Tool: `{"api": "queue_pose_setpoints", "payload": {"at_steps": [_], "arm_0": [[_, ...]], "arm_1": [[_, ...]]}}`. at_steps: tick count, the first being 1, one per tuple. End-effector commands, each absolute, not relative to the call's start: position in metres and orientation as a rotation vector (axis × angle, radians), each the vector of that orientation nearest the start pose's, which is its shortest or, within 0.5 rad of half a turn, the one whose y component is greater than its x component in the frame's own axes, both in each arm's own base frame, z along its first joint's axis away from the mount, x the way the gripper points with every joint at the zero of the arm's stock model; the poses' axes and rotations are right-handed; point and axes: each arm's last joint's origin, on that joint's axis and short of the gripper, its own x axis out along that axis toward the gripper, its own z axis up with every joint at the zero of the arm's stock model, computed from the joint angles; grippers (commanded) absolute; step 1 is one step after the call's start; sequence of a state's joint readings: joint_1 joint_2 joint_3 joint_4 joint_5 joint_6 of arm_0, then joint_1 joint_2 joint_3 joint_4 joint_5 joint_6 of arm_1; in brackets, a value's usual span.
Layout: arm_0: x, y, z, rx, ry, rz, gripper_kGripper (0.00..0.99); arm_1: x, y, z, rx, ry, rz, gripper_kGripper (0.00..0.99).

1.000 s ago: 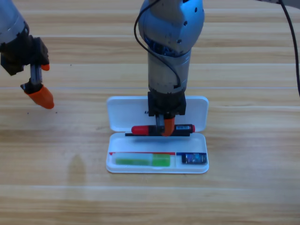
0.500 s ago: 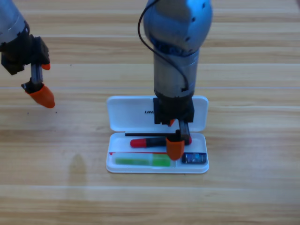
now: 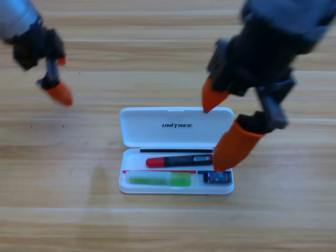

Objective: Clean up eraser and pencils

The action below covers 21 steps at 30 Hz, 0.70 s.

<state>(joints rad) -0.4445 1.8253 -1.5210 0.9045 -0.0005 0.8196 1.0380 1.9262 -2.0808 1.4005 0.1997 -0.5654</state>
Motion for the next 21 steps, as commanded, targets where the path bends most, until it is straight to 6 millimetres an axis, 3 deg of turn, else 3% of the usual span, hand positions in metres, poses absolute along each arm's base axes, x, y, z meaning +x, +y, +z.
{"api": "queue_pose_setpoints", "payload": {"at_steps": [1, 5, 9, 12, 18, 21], "arm_0": [[0.374, -0.166, 0.296, 0.944, 1.004, -0.838, 0.989], [0.405, -0.179, 0.289, 0.909, 0.988, -0.808, 0.969], [0.426, -0.190, 0.277, 0.900, 0.982, -0.804, 0.822], [0.430, -0.201, 0.271, 0.910, 0.962, -0.818, 0.646], [0.426, -0.227, 0.261, 0.965, 0.924, -0.906, 0.025], [0.422, -0.237, 0.255, 0.982, 0.937, -0.909, 0.000]], "arm_1": [[0.141, 0.274, 0.425, -0.816, 0.683, 1.401, 0.933], [0.124, 0.243, 0.422, -0.753, 0.592, 1.383, 0.934], [0.115, 0.229, 0.417, -0.730, 0.589, 1.391, 0.934], [0.109, 0.220, 0.418, -0.714, 0.567, 1.394, 0.934], [0.100, 0.204, 0.420, -0.676, 0.513, 1.398, 0.945], [0.099, 0.204, 0.419, -0.669, 0.520, 1.414, 0.945]]}}
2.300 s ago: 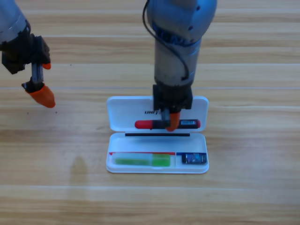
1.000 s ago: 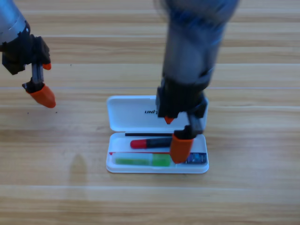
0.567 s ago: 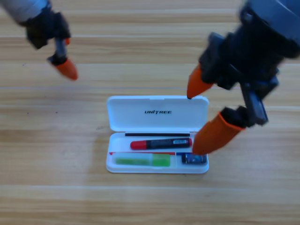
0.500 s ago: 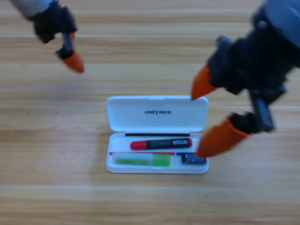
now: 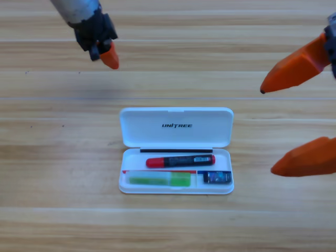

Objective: Clean up eraser and pencils

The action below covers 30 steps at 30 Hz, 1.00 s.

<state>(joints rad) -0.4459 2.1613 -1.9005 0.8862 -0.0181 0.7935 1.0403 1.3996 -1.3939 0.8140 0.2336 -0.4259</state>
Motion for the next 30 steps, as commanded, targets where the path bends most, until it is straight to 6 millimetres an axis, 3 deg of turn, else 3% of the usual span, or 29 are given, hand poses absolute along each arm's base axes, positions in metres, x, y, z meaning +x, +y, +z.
{"api": "queue_pose_setpoints", "payload": {"at_steps": [1, 16, 30], "arm_0": [[0.421, -0.240, 0.253, 0.983, 0.943, -0.902, 0.000], [0.401, -0.269, 0.239, 0.978, 0.956, -1.000, 0.000], [0.385, -0.271, 0.221, 0.928, 1.018, -1.110, 0.000]], "arm_1": [[0.099, 0.204, 0.418, -0.669, 0.522, 1.415, 0.945], [0.101, 0.208, 0.415, -0.666, 0.541, 1.418, 0.945], [0.103, 0.213, 0.408, -0.666, 0.571, 1.439, 0.945]]}}
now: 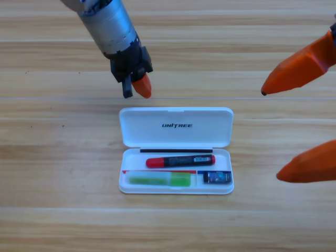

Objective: Clean up eraser and pencils

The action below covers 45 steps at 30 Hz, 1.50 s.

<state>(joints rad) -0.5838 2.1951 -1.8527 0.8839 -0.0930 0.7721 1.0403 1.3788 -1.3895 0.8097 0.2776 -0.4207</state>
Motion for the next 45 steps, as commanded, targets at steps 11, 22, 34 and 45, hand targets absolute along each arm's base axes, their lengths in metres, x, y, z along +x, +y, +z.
{"api": "queue_pose_setpoints", "payload": {"at_steps": [11, 22, 34, 45], "arm_0": [[0.373, -0.263, 0.212, 0.870, 1.063, -1.179, 0.000], [0.370, -0.259, 0.217, 0.836, 1.061, -1.201, 0.000], [0.354, -0.250, 0.241, 0.814, 1.040, -1.216, 0.000], [0.337, -0.242, 0.260, 0.804, 1.019, -1.228, 0.000]], "arm_1": [[0.107, 0.221, 0.404, -0.674, 0.591, 1.440, 0.945], [0.110, 0.229, 0.397, -0.671, 0.621, 1.471, 0.945], [0.109, 0.229, 0.396, -0.664, 0.627, 1.485, 0.945], [0.109, 0.228, 0.396, -0.664, 0.625, 1.485, 0.945]]}}
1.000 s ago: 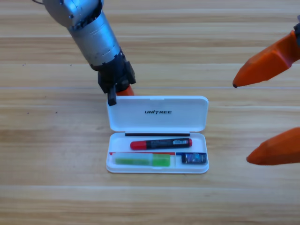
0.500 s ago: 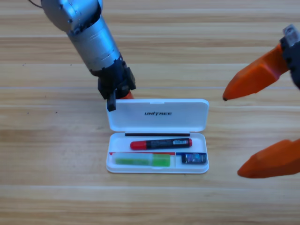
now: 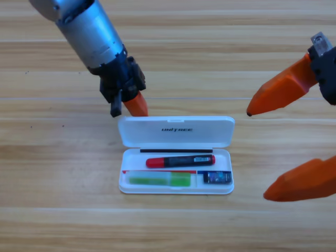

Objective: Clean up eraser and pencils

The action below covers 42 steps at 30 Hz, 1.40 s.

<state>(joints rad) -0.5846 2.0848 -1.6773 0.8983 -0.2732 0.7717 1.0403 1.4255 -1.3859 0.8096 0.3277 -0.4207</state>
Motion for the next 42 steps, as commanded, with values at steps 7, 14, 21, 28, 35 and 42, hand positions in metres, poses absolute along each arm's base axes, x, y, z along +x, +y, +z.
{"api": "queue_pose_setpoints", "payload": {"at_steps": [7, 14, 21, 28, 35, 42], "arm_0": [[0.333, -0.243, 0.253, 0.808, 1.029, -1.238, 0.000], [0.328, -0.246, 0.244, 0.812, 1.038, -1.246, 0.000], [0.323, -0.253, 0.239, 0.816, 1.044, -1.258, 0.000], [0.316, -0.263, 0.236, 0.822, 1.049, -1.274, 0.000], [0.310, -0.266, 0.230, 0.828, 1.058, -1.290, 0.000], [0.305, -0.268, 0.222, 0.828, 1.053, -1.304, 0.000]], "arm_1": [[0.109, 0.228, 0.397, -0.661, 0.625, 1.486, 0.945], [0.109, 0.228, 0.397, -0.660, 0.625, 1.489, 0.945], [0.109, 0.229, 0.397, -0.659, 0.623, 1.489, 0.945], [0.109, 0.229, 0.397, -0.659, 0.623, 1.489, 0.945], [0.109, 0.228, 0.398, -0.659, 0.622, 1.489, 0.945], [0.109, 0.229, 0.397, -0.660, 0.625, 1.489, 0.945]]}}
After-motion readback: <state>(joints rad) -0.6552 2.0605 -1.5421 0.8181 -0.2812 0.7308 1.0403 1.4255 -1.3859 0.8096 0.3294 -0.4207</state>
